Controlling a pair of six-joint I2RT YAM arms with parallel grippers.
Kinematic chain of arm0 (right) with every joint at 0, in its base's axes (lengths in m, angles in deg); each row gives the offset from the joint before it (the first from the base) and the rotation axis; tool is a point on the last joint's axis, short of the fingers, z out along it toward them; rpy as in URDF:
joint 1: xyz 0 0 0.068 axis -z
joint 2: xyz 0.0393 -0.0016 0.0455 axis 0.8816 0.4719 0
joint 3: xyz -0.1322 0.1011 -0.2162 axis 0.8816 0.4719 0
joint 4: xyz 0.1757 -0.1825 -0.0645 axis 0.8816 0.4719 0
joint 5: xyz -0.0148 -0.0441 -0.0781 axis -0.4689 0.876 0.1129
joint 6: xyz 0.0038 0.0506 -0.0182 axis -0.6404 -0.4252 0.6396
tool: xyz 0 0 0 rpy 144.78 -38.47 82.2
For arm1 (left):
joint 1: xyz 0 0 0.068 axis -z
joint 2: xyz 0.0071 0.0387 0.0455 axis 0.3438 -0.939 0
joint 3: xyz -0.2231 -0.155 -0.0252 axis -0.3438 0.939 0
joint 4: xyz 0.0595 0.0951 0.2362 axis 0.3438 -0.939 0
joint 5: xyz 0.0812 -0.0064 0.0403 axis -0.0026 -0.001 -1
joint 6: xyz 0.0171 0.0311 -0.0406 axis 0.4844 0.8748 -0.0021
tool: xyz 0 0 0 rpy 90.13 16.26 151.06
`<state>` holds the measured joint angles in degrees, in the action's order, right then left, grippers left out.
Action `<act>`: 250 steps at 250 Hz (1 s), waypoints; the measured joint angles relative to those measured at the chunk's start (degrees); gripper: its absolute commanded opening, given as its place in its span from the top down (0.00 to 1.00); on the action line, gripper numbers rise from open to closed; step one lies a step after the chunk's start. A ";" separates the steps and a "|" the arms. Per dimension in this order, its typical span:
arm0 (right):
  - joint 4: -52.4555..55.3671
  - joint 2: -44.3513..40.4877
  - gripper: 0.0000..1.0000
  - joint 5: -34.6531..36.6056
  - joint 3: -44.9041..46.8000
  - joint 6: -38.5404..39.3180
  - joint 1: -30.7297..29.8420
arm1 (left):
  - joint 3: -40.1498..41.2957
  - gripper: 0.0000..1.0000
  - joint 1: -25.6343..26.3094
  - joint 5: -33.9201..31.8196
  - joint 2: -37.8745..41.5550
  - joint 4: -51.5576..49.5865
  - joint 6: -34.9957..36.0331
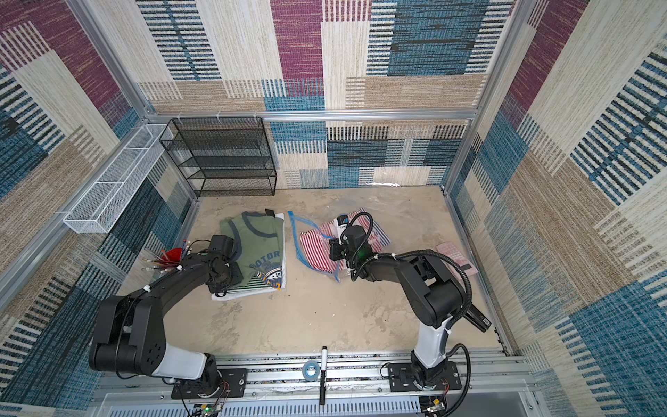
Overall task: Take the tank top out of the vacuum bag
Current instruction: Adjust the tank top.
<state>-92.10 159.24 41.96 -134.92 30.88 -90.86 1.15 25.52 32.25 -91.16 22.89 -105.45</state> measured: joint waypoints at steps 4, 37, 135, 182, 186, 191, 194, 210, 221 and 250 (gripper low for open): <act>0.00 0.00 1.00 0.00 0.00 0.00 0.00 | -0.15 0.68 0.00 0.02 -0.39 0.09 0.07; 0.02 0.02 1.00 0.00 0.00 0.00 0.00 | -0.61 0.94 0.02 0.35 -1.70 0.63 0.48; 0.04 0.07 1.00 -0.57 -0.20 0.00 0.00 | -4.90 1.00 0.04 -0.33 3.82 -4.28 3.32; 0.04 0.07 1.00 -0.98 -0.24 0.00 0.00 | -8.59 1.00 0.66 -5.29 5.86 -10.23 3.30; 0.04 0.07 1.00 -1.01 -0.24 0.00 0.00 | -8.85 1.00 0.76 -5.81 5.99 -10.69 3.28; 0.04 0.07 1.00 -1.01 -0.24 0.00 0.00 | -9.27 1.00 0.94 -6.49 6.27 -11.43 3.30; 0.04 0.07 1.00 -1.01 -0.24 0.00 0.00 | -9.44 1.00 1.05 -6.82 6.38 -11.76 3.30; 0.04 0.07 1.00 -1.05 -0.24 0.00 0.00 | -10.38 1.00 1.55 -8.74 7.30 -13.33 3.30; 0.04 0.07 1.00 -1.05 -0.24 0.00 0.00 | -10.95 1.00 2.03 -10.14 8.04 -14.45 3.30; 0.04 0.37 1.00 -1.33 -0.48 -0.02 0.00 | -11.78 1.00 3.41 -13.73 9.31 -16.52 3.28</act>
<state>-92.06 159.61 40.63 -135.40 30.86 -90.86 -10.63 28.93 18.53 -81.85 6.36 -102.17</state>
